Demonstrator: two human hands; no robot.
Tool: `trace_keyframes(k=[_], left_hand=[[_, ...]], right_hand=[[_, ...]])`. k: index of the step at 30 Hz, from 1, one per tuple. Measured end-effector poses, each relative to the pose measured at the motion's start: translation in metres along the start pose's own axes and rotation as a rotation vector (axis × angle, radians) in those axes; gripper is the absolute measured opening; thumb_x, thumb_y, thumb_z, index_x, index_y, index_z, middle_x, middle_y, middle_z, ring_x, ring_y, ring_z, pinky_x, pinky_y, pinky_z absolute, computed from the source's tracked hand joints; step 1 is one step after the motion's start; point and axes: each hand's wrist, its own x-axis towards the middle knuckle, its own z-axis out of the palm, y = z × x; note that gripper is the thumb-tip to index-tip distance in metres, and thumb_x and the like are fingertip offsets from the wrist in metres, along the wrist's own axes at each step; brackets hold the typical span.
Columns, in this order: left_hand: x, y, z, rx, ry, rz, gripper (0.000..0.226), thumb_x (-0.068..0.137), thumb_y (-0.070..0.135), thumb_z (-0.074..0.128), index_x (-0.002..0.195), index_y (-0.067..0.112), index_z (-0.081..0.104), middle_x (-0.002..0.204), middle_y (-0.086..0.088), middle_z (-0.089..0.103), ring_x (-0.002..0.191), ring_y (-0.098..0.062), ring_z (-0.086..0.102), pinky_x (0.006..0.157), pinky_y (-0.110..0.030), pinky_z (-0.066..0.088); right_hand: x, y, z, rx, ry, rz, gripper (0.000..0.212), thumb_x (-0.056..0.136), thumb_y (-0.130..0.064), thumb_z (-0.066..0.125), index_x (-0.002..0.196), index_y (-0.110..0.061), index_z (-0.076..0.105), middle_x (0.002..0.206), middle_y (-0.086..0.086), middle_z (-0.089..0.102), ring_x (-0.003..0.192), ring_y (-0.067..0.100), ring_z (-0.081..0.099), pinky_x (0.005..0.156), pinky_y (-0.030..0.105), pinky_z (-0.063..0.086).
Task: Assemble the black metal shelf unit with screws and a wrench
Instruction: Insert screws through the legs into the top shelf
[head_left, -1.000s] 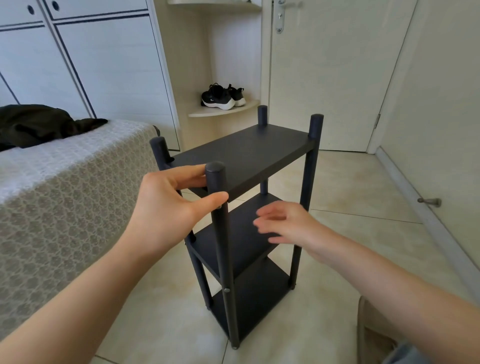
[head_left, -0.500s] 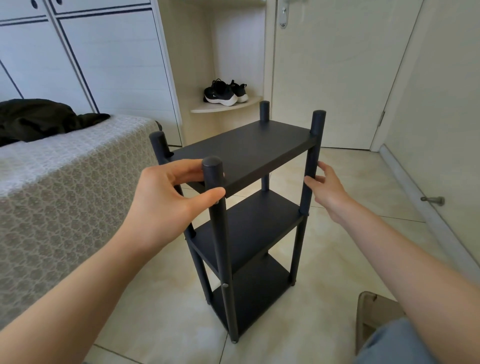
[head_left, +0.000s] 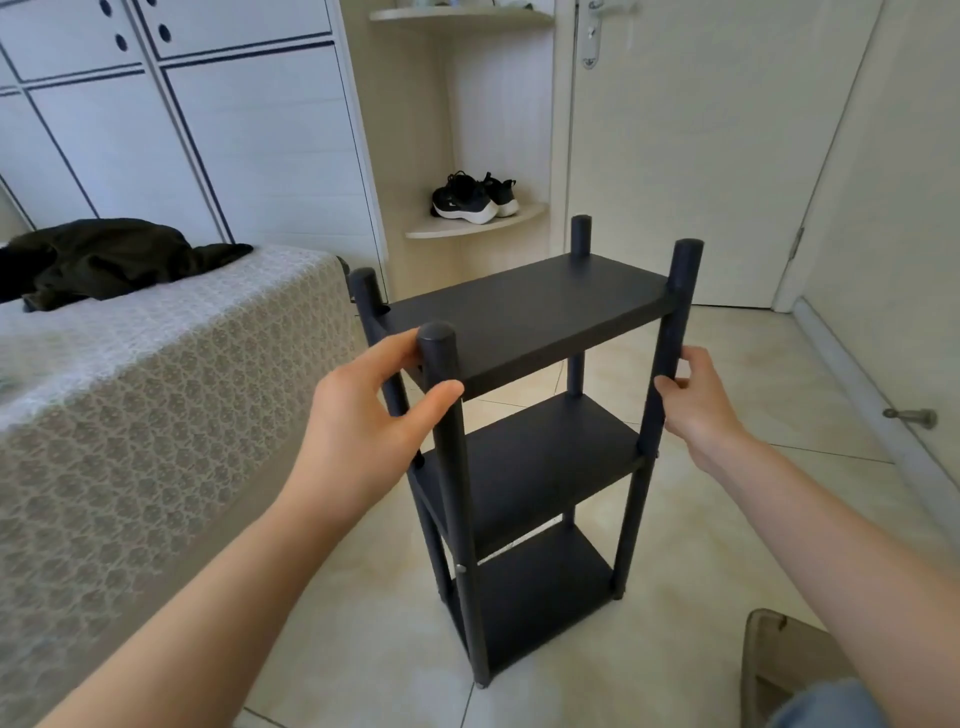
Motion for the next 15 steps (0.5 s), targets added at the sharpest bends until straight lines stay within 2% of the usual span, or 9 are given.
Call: trace_keyframes(k=[2, 4, 7, 10, 12, 15], left_hand=[[0.006, -0.007, 0.006, -0.012, 0.029, -0.031, 0.039, 0.091, 0.027, 0.07, 0.129, 0.029, 0.066, 0.112, 0.034, 0.064, 0.114, 0.017, 0.054, 0.093, 0.004, 0.033], [0.015, -0.017, 0.013, -0.06, 0.059, -0.072, 0.041, 0.094, 0.025, 0.066, 0.135, 0.027, 0.062, 0.115, 0.036, 0.061, 0.114, 0.019, 0.053, 0.092, 0.004, 0.034], [0.03, -0.03, 0.024, -0.157, 0.109, -0.137, 0.041, 0.099, 0.021, 0.061, 0.14, 0.026, 0.058, 0.122, 0.026, 0.064, 0.117, 0.013, 0.056, 0.1, -0.008, 0.041], [0.045, -0.043, 0.031, -0.216, 0.174, -0.172, 0.037, 0.102, 0.017, 0.057, 0.138, 0.026, 0.06, 0.118, 0.026, 0.066, 0.109, 0.019, 0.057, 0.09, -0.001, 0.043], [0.055, -0.05, 0.036, -0.25, 0.219, -0.21, 0.032, 0.102, 0.017, 0.057, 0.131, 0.027, 0.064, 0.111, 0.025, 0.07, 0.108, 0.012, 0.061, 0.095, -0.012, 0.047], [0.067, -0.058, 0.046, -0.3, 0.281, -0.273, 0.029, 0.103, 0.017, 0.054, 0.129, 0.023, 0.065, 0.111, 0.013, 0.072, 0.108, -0.001, 0.065, 0.103, -0.032, 0.052]], right_hand=[[-0.003, 0.004, -0.005, -0.007, 0.017, -0.003, 0.034, 0.103, -0.013, 0.045, 0.134, -0.025, 0.039, 0.126, 0.012, 0.058, 0.116, 0.034, 0.056, 0.093, 0.045, 0.049], [-0.005, 0.006, -0.01, -0.015, 0.02, -0.017, 0.033, 0.103, -0.013, 0.047, 0.133, -0.025, 0.04, 0.122, 0.01, 0.06, 0.114, 0.032, 0.057, 0.087, 0.04, 0.046], [-0.013, 0.009, -0.015, -0.053, 0.015, -0.065, 0.033, 0.102, -0.013, 0.05, 0.131, -0.025, 0.041, 0.113, 0.002, 0.059, 0.104, 0.023, 0.057, 0.087, 0.036, 0.044], [-0.023, 0.012, -0.023, -0.11, -0.015, -0.103, 0.032, 0.1, -0.016, 0.055, 0.123, -0.032, 0.04, 0.105, -0.008, 0.053, 0.1, 0.015, 0.052, 0.091, 0.038, 0.045], [-0.031, 0.012, -0.028, -0.142, -0.053, -0.123, 0.033, 0.098, -0.019, 0.057, 0.118, -0.037, 0.038, 0.109, -0.008, 0.054, 0.101, 0.014, 0.052, 0.093, 0.04, 0.047], [-0.046, 0.011, -0.035, -0.193, -0.112, -0.12, 0.035, 0.097, -0.023, 0.059, 0.122, -0.038, 0.038, 0.118, -0.006, 0.057, 0.106, 0.015, 0.056, 0.099, 0.047, 0.05]])
